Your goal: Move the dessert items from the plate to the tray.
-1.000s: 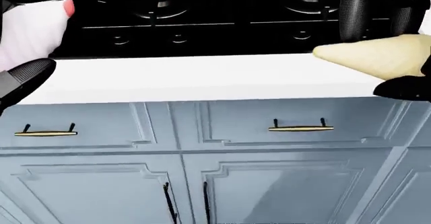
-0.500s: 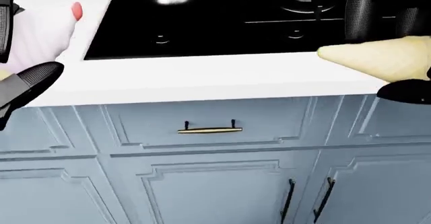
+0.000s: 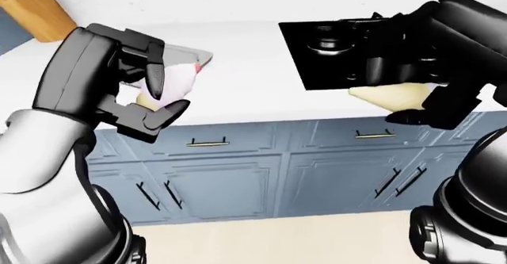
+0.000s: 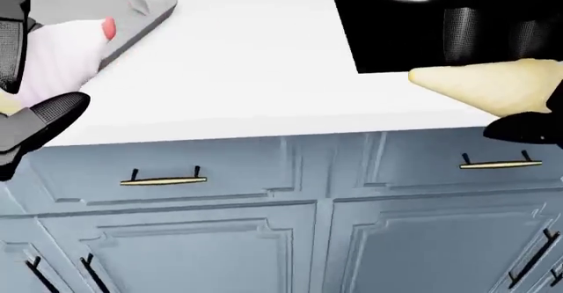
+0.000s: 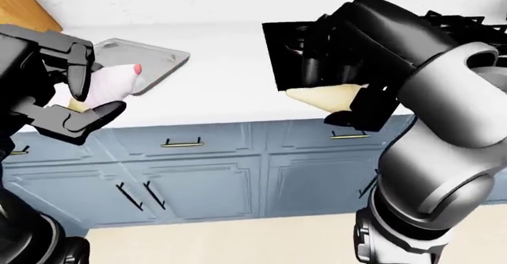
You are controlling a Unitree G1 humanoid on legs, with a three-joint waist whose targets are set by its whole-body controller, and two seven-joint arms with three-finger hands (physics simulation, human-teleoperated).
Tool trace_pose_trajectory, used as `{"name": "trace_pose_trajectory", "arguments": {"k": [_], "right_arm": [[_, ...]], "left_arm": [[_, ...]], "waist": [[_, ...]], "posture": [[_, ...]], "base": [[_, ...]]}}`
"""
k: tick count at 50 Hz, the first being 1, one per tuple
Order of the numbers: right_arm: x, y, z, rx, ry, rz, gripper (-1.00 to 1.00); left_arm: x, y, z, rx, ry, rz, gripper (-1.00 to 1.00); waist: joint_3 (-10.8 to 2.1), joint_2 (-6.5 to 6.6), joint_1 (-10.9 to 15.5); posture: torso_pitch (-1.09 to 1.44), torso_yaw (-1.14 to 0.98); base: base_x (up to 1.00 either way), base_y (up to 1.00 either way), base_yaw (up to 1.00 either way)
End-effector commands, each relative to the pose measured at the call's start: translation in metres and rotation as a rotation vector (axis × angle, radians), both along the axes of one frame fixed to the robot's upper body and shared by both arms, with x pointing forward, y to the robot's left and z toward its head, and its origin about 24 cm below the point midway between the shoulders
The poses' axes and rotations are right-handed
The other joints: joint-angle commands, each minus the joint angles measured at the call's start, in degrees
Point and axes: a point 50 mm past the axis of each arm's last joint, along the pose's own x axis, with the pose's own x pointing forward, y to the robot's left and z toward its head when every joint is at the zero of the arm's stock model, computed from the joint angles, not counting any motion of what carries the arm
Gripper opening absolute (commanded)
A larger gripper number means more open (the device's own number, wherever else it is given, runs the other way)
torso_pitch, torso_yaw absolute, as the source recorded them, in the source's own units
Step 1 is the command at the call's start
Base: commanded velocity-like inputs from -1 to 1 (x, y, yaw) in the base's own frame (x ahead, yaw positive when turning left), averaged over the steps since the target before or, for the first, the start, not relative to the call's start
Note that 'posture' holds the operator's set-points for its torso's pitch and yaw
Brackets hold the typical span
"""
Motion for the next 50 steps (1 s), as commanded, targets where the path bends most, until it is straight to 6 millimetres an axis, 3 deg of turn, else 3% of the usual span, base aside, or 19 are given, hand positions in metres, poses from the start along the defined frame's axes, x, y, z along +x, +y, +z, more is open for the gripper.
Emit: {"name": "trace_pose_trajectory", "arguments": {"k": [1, 3, 6, 7, 8, 9, 11, 12, 15, 19, 23, 25, 26, 27, 28, 29, 30, 32, 50], "right_arm": [[-0.0051, 0.003, 0.0104, -0.008, -0.065, 0.007, -0.98], [-0.0051, 0.0033, 0.0099, -0.01, -0.065, 0.008, -0.98], [-0.0049, 0.004, 0.0087, -0.009, -0.062, 0.01, -0.98], [-0.0052, 0.0048, 0.0091, -0.008, -0.063, 0.012, -0.98], [-0.005, 0.0058, 0.009, -0.007, -0.062, 0.014, -0.98], [-0.0042, 0.0064, 0.0087, -0.006, -0.062, 0.016, -0.98], [-0.0039, 0.0066, 0.0091, -0.002, -0.062, 0.015, -0.98], [-0.0034, 0.0069, 0.0092, 0.012, -0.057, 0.015, -0.99], [-0.0033, 0.007, 0.0088, 0.017, -0.054, 0.02, -0.99], [-0.0033, 0.0066, 0.0069, 0.021, -0.047, 0.023, -0.99], [-0.0033, 0.0064, 0.0065, 0.024, -0.046, 0.025, -0.99], [-0.0035, 0.0063, 0.0066, 0.025, -0.046, 0.025, -0.99], [-0.0033, 0.0062, 0.0065, 0.025, -0.046, 0.025, -0.99], [-0.0031, 0.0061, 0.0063, 0.025, -0.046, 0.025, -0.99], [-0.003, 0.0061, 0.0061, 0.025, -0.046, 0.025, -1.0], [-0.003, 0.0065, 0.0056, 0.026, -0.044, 0.026, -0.99], [-0.0031, 0.0067, 0.0053, 0.027, -0.044, 0.027, -1.0], [-0.0026, 0.0064, 0.004, 0.028, -0.044, 0.026, -1.0], [-0.0017, 0.0061, 0.006, 0.031, -0.052, 0.036, -0.99]], "left_arm": [[-0.0074, 0.0045, 0.0135, 0.008, -0.081, 0.037, -1.0], [-0.0071, 0.0049, 0.0132, 0.008, -0.081, 0.038, -1.0], [-0.0072, 0.0047, 0.0119, 0.009, -0.08, 0.034, -1.0], [-0.007, 0.0047, 0.0121, 0.009, -0.08, 0.033, -1.0], [-0.0075, 0.0046, 0.0127, 0.009, -0.082, 0.032, -1.0], [-0.0082, 0.0045, 0.0132, 0.009, -0.082, 0.031, -1.0], [-0.0082, 0.0044, 0.0132, 0.011, -0.082, 0.03, -1.0], [-0.0076, 0.0046, 0.0126, 0.013, -0.082, 0.031, -1.0], [-0.0083, 0.0041, 0.0131, 0.013, -0.081, 0.03, -1.0], [-0.0081, 0.0032, 0.0131, 0.015, -0.08, 0.028, -1.0], [-0.0075, 0.0031, 0.012, 0.015, -0.078, 0.028, -1.0], [-0.0069, 0.0028, 0.0112, 0.016, -0.078, 0.027, -1.0], [-0.0073, 0.0028, 0.0112, 0.015, -0.077, 0.027, -1.0], [-0.0077, 0.0027, 0.0111, 0.016, -0.077, 0.027, -1.0], [-0.0079, 0.0026, 0.0109, 0.016, -0.077, 0.026, -1.0], [-0.0079, 0.0025, 0.01, 0.017, -0.076, 0.026, -1.0], [-0.0078, 0.0025, 0.0095, 0.018, -0.075, 0.026, -1.0], [-0.0076, 0.0024, 0.0089, 0.019, -0.074, 0.025, -1.0], [-0.0047, -0.0027, 0.0073, 0.023, -0.073, 0.014, -1.0]], "waist": [[-2.01, -0.82, 0.69], [-2.4, -0.97, 0.81], [-0.78, 2.12, 0.62], [-1.26, 4.37, 0.64], [-2.6, 8.77, 1.22], [-1.38, 6.59, 1.42], [-1.36, 5.66, 1.95], [-0.77, 3.98, 2.33], [-1.27, 6.61, 1.13], [-0.32, 3.45, 1.42], [-1.68, 1.9, 2.11], [-2.29, -0.64, 1.49], [-1.35, 1.41, 2.23], [1.26, 4.72, 1.58], [2.1, 7.55, 0.19], [1.89, 12.07, -0.12], [2.71, 9.06, 0.09], [-0.18, 6.48, 0.87], [-0.05, 4.61, 1.92]], "posture": [[0.0, 0.0], [0.0, 0.0], [0.0, 0.0], [0.0, 0.0], [0.0, 0.0], [0.0, 0.0], [0.0, 0.0], [0.0, 0.0], [0.0, 0.0], [0.0, 0.0], [0.0, 0.0], [0.0, 0.0], [0.0, 0.0], [0.0, 0.0], [0.0, 0.0], [0.0, 0.0], [0.0, 0.0], [0.0, 0.0], [0.0, 0.0]], "base": [[0.0, 0.99, 0.0], [0.0, 0.99, 0.0], [0.0, 0.99, 0.0], [0.0, 1.0, 0.0], [0.0, 1.0, 0.0], [0.0, 1.0, 0.0], [0.0, 1.0, 0.0], [0.0, 0.0, 0.0], [0.0, -0.17, 0.0], [0.0, -0.93, 0.0], [0.0, -1.0, 0.0], [0.0, -1.0, 0.0], [0.0, -1.0, 0.0], [0.0, -1.0, 0.0], [0.0, -1.0, 0.0], [0.0, -1.0, 0.0], [0.0, -1.0, 0.0], [0.0, -1.0, 0.0], [0.09, -1.0, 0.0]]}}
